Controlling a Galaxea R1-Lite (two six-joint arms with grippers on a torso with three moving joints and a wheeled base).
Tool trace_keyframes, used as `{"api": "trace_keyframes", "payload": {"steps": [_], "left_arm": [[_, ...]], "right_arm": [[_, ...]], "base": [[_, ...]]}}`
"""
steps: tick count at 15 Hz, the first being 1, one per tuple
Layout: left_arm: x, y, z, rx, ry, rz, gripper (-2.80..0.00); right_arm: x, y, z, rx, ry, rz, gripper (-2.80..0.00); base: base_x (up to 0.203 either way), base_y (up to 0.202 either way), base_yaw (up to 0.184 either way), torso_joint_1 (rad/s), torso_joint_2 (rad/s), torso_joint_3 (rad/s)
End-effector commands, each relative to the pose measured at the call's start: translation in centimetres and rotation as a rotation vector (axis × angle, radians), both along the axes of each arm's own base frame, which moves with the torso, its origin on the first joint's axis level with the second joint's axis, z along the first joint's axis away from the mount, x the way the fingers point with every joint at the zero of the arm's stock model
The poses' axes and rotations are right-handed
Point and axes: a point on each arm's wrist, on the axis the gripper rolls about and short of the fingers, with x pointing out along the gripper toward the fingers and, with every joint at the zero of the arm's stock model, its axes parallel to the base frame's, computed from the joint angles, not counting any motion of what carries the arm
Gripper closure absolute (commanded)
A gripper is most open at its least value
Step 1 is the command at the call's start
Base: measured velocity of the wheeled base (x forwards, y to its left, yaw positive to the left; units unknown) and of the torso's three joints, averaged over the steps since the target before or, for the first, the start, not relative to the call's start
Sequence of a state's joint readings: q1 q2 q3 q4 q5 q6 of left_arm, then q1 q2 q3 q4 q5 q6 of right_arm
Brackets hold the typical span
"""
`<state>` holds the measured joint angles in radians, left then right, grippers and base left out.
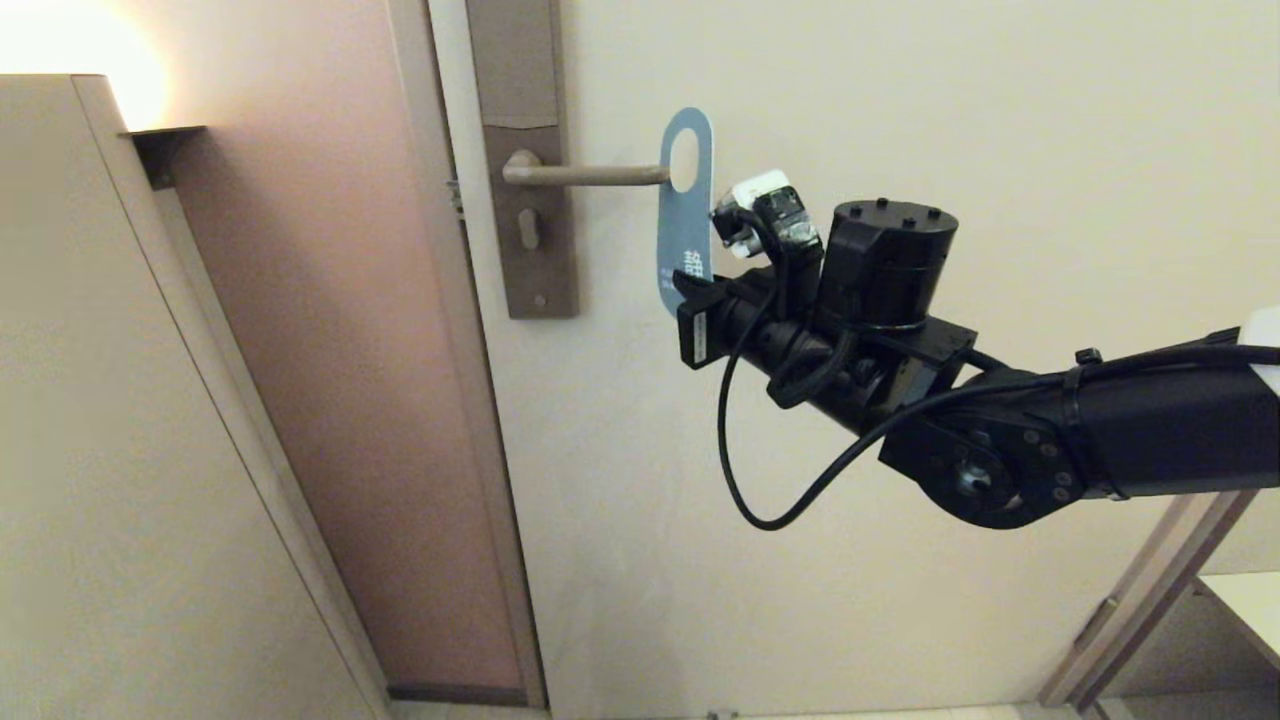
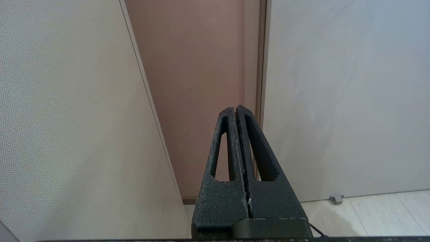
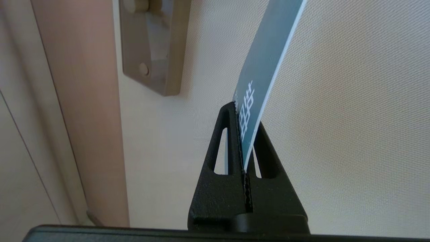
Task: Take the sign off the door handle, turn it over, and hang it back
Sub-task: Hang the sign back with the other side facing out
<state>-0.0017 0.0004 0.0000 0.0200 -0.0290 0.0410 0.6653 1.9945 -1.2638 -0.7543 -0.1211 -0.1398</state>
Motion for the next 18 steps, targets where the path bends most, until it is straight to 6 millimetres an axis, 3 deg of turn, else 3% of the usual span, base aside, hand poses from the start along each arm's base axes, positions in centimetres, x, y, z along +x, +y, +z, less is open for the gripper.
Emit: {"api": "trace_keyframes", "payload": {"steps": [1, 9, 18], "left_arm": [[0.0, 0.0, 0.0, 0.001, -0.001, 0.000, 0.00], [0.0, 0.0, 0.0, 0.001, -0.001, 0.000, 0.00], [0.0, 0.0, 0.0, 0.000, 0.000, 0.000, 0.00]], "right_arm": [[0.1, 0.2, -0.3, -0.004, 0.004, 0.004, 0.00], [0.1, 1.3, -0.8, -0.009, 0.012, 0.024, 0.00], [-1.0, 5.3, -0.2, 0.022, -0.029, 0.112, 0.00]], "base": [[0.000, 0.000, 0.000, 0.000, 0.00, 0.000], [0.000, 0.000, 0.000, 0.000, 0.00, 0.000], [0.000, 0.000, 0.000, 0.000, 0.00, 0.000]]}}
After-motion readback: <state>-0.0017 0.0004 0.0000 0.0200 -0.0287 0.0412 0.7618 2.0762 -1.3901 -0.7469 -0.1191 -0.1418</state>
